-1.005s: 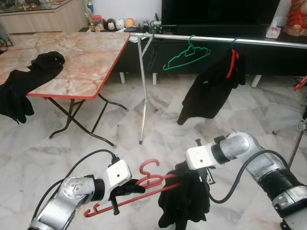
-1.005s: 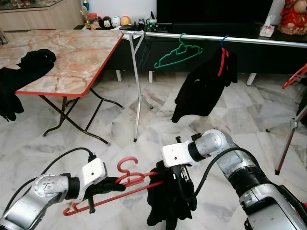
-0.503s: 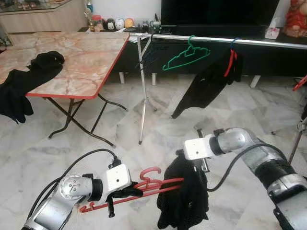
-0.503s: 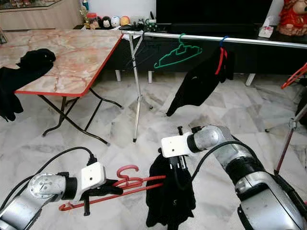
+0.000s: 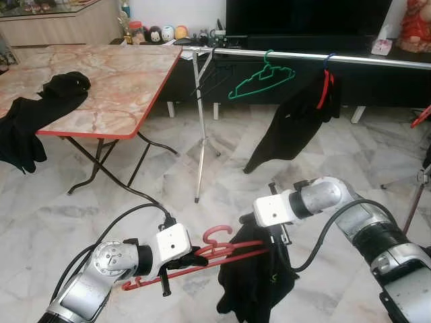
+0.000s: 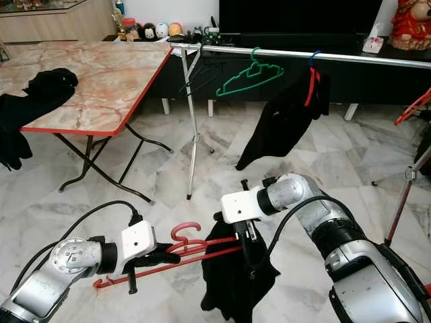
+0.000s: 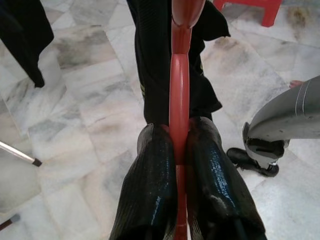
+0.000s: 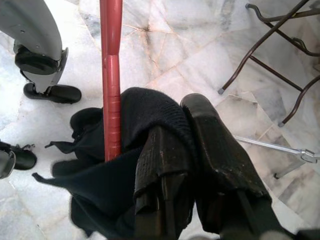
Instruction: Hang hanger
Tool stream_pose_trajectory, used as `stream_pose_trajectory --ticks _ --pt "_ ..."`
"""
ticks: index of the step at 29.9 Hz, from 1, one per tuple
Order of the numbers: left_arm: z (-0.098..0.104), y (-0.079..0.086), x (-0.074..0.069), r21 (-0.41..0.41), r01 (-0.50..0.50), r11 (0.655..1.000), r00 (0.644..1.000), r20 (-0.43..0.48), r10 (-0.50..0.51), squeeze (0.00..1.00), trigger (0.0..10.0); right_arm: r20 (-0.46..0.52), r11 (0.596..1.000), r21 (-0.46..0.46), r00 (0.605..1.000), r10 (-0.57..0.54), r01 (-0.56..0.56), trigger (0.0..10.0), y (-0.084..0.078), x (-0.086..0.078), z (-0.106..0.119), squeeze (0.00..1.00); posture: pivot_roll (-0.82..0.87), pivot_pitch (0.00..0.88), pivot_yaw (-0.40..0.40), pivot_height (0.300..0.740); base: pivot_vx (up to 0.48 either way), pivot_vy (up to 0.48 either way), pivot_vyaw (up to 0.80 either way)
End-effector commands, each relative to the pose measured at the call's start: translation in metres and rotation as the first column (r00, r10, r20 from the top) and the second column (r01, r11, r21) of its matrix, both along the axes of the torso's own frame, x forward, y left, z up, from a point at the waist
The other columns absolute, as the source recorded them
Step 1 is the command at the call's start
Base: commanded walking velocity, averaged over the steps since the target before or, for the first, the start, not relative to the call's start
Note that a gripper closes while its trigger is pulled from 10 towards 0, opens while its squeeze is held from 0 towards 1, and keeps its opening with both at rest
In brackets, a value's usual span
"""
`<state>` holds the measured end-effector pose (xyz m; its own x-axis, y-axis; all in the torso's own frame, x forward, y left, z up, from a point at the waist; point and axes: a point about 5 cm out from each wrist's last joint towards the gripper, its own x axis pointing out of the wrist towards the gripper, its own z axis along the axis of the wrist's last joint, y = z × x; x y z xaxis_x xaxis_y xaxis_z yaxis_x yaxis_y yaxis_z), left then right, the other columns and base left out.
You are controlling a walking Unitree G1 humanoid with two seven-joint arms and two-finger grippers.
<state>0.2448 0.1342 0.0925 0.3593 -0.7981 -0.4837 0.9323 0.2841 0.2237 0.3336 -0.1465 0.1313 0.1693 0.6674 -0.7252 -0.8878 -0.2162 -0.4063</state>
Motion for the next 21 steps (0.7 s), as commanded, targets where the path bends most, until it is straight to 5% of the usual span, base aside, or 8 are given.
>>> stream_pose_trajectory --ticks 1,3,7,21 --pt "0.005 -0.002 0.002 -0.011 0.015 1.000 0.999 0.030 -0.014 0.00 10.0 0.036 0.999 0.049 0.999 0.018 -0.020 10.0 0.005 0.003 0.012 0.00 -0.12 0.000 0.045 0.732 0.000 0.000 0.00" --pt "0.005 -0.002 0.003 -0.012 0.014 1.000 0.999 0.031 -0.014 0.00 10.0 0.034 0.998 0.050 0.999 0.020 -0.022 10.0 0.005 0.003 0.012 0.00 -0.12 0.000 0.045 0.732 0.000 0.000 0.00" --pt "-0.011 0.014 0.012 0.120 -0.150 0.981 0.989 0.036 0.146 0.00 10.0 0.080 0.992 0.078 0.991 -0.103 0.097 10.0 0.005 0.013 0.016 0.00 -0.12 0.000 0.047 0.732 0.000 0.000 0.00" --pt "-0.001 0.009 0.015 0.024 -0.171 0.985 0.984 0.054 0.169 0.00 10.0 0.071 0.991 0.075 0.990 -0.119 0.114 10.0 0.007 0.012 0.008 0.00 -0.12 0.000 0.042 0.732 0.000 0.000 0.00"
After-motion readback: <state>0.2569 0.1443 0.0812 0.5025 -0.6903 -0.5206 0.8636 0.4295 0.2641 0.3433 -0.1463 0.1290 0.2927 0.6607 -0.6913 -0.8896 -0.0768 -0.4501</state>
